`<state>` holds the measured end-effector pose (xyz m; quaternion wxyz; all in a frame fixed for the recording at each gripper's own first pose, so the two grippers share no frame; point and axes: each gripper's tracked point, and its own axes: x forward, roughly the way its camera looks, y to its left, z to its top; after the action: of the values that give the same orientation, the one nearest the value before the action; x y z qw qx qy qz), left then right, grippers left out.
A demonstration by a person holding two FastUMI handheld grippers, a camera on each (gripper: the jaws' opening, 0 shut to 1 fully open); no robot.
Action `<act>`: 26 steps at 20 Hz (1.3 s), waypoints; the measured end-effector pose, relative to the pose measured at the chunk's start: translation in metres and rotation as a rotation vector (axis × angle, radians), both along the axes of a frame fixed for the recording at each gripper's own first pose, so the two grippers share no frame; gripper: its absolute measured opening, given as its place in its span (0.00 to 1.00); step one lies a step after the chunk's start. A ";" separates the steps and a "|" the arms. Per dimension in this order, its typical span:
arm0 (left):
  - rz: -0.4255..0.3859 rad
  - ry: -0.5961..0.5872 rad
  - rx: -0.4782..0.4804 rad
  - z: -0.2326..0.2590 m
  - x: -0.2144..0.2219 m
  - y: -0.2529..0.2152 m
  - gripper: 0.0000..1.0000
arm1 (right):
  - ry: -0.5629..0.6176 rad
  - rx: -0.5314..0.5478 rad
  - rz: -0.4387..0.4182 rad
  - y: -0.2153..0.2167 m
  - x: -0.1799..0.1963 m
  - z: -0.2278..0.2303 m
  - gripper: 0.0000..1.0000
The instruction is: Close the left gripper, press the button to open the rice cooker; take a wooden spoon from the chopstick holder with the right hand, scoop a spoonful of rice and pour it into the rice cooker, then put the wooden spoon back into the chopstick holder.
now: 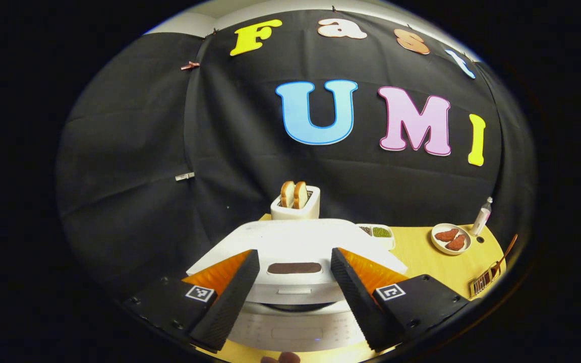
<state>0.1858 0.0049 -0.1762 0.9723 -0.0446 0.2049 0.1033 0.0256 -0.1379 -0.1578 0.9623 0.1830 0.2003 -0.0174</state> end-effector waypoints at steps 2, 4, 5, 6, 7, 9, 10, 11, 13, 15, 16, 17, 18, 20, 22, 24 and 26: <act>-0.009 0.018 0.002 -0.012 -0.001 -0.003 1.00 | -0.006 -0.001 -0.004 -0.003 0.000 0.003 0.99; -0.014 0.045 -0.008 -0.026 -0.006 -0.004 1.00 | -0.010 -0.007 -0.004 -0.005 0.000 0.005 0.99; -0.015 0.060 -0.016 -0.033 -0.007 -0.005 1.00 | -0.012 -0.006 -0.003 -0.004 -0.002 0.006 0.98; -0.016 0.075 -0.023 -0.040 -0.009 -0.006 1.00 | -0.012 -0.003 -0.004 -0.005 -0.004 0.007 0.99; -0.017 0.086 -0.028 -0.046 -0.012 -0.007 1.00 | -0.011 -0.002 -0.004 -0.005 -0.005 0.006 0.99; -0.021 0.080 -0.022 -0.051 -0.011 -0.008 1.00 | -0.006 -0.007 -0.001 -0.004 -0.006 0.004 0.99; -0.019 0.084 -0.027 -0.055 -0.012 -0.008 1.00 | -0.003 -0.010 0.001 -0.003 -0.006 0.002 0.99; -0.015 0.073 -0.031 -0.056 -0.013 -0.007 1.00 | 0.000 -0.011 0.003 -0.003 -0.007 0.000 0.99; -0.011 0.054 -0.027 -0.058 -0.013 -0.008 1.00 | 0.005 -0.011 0.004 -0.002 -0.008 -0.002 0.99; -0.010 0.055 -0.026 -0.058 -0.013 -0.009 1.00 | 0.007 -0.009 0.008 0.002 -0.008 -0.005 0.99; -0.016 0.066 -0.016 -0.059 -0.012 -0.009 1.00 | 0.007 -0.009 0.011 0.004 -0.009 -0.005 0.99; -0.023 0.070 -0.011 -0.057 -0.010 -0.009 1.00 | 0.006 -0.010 0.014 0.005 -0.009 -0.004 0.98; -0.028 0.068 -0.010 -0.055 -0.010 -0.008 1.00 | 0.003 -0.009 0.017 0.006 -0.008 -0.003 0.99; -0.035 0.069 -0.004 -0.053 -0.009 -0.006 1.00 | -0.003 -0.008 0.023 0.008 -0.007 0.000 0.98; -0.035 0.032 0.019 -0.039 -0.007 -0.001 1.00 | -0.011 -0.014 0.027 0.009 -0.006 0.004 0.99; -0.047 -0.019 0.046 -0.018 -0.007 0.001 0.96 | -0.020 -0.016 0.029 0.008 -0.004 0.008 0.98; -0.064 -0.070 0.057 0.004 -0.008 0.000 0.96 | -0.028 -0.017 0.026 0.007 -0.003 0.010 0.98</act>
<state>0.1777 0.0053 -0.1718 0.9825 -0.0139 0.1690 0.0766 0.0227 -0.1308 -0.1473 0.9667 0.1723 0.1891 -0.0041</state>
